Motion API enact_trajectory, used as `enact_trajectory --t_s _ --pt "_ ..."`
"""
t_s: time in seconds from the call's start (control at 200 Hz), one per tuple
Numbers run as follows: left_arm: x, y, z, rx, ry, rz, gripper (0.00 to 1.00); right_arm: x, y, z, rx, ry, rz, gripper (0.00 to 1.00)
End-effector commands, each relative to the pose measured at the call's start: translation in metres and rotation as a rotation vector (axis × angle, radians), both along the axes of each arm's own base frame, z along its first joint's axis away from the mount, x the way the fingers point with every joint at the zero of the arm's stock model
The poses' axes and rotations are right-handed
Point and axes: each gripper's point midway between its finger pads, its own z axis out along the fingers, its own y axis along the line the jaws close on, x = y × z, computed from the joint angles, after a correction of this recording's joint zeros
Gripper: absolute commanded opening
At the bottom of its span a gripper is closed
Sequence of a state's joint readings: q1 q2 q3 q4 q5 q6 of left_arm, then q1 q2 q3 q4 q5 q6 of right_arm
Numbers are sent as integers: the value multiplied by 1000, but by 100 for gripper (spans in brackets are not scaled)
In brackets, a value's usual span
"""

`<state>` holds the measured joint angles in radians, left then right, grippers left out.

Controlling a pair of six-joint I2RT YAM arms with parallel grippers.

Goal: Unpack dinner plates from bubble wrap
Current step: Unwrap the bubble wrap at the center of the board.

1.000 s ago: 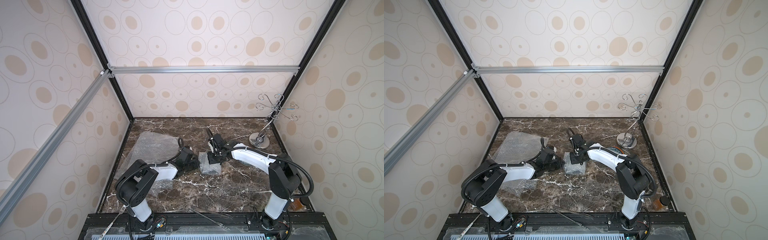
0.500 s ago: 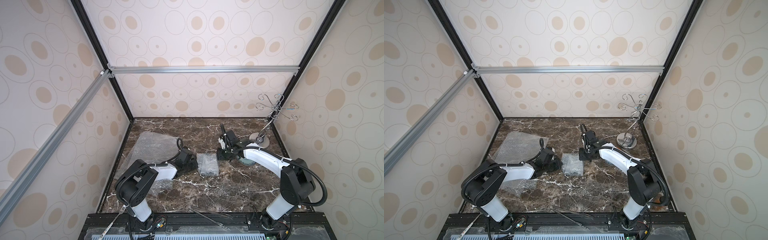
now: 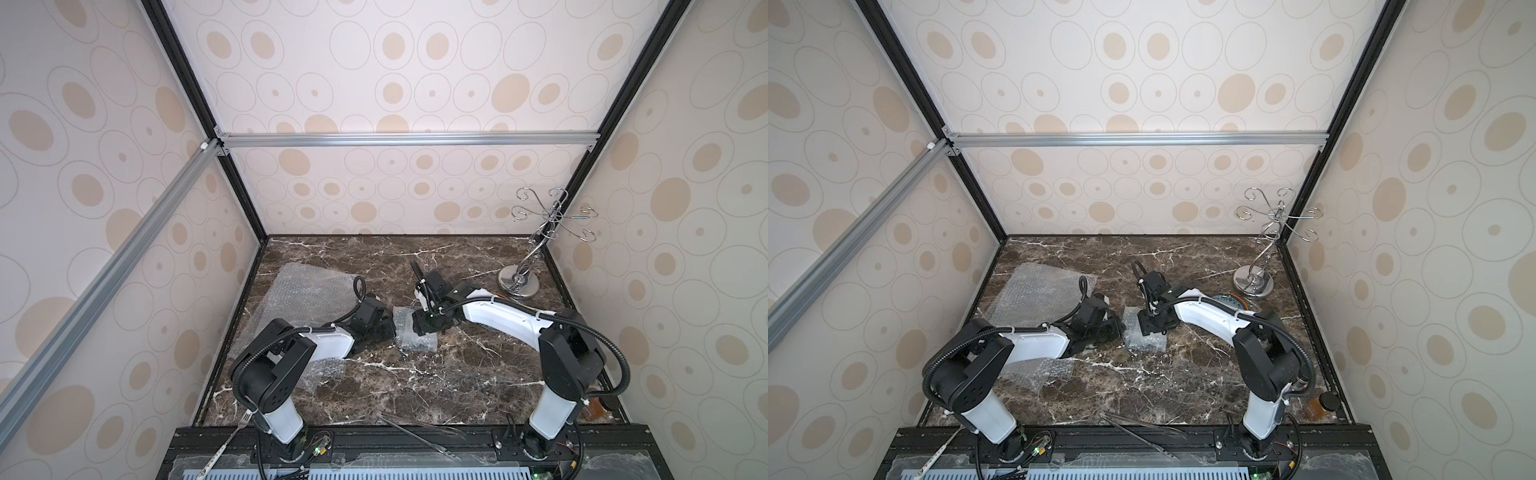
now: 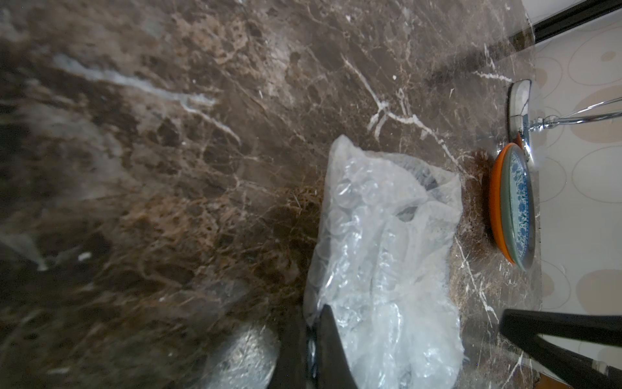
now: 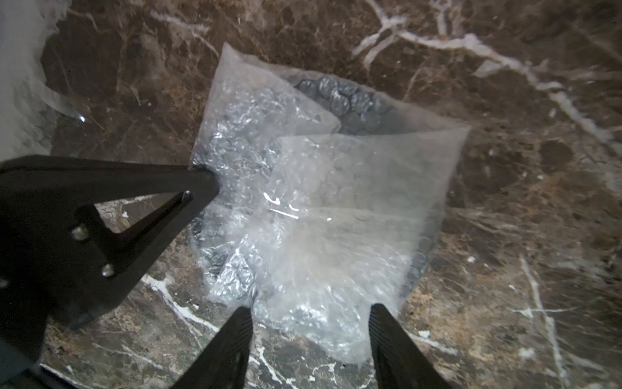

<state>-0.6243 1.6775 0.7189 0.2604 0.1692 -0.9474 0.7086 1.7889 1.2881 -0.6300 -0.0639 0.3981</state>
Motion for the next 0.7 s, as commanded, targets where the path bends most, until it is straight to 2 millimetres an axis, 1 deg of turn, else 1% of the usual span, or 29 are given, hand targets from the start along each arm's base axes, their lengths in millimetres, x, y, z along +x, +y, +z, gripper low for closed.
enact_trajectory --t_s 0.0,0.155,0.305,0.445,0.545,0.615,0.695 --pt "-1 8 -3 30 14 23 0 0 -2 -7 -90 -3 23 59" --pt "-1 9 -2 28 14 27 0 1 4 -17 -131 -1 30 59" --pt "-1 8 -2 22 14 24 0 3 2 -27 -189 -6 24 59" --pt "-2 7 -2 21 15 23 0 7 -1 -34 -214 -15 5 54" --pt "-3 8 -2 23 15 22 0 7 -1 -38 -216 -8 -6 44" --pt "-3 9 -3 26 18 23 0 6 0 -40 -208 -7 -8 32" --pt "-4 9 -5 27 21 21 0 6 1 -37 -195 -14 -13 19"
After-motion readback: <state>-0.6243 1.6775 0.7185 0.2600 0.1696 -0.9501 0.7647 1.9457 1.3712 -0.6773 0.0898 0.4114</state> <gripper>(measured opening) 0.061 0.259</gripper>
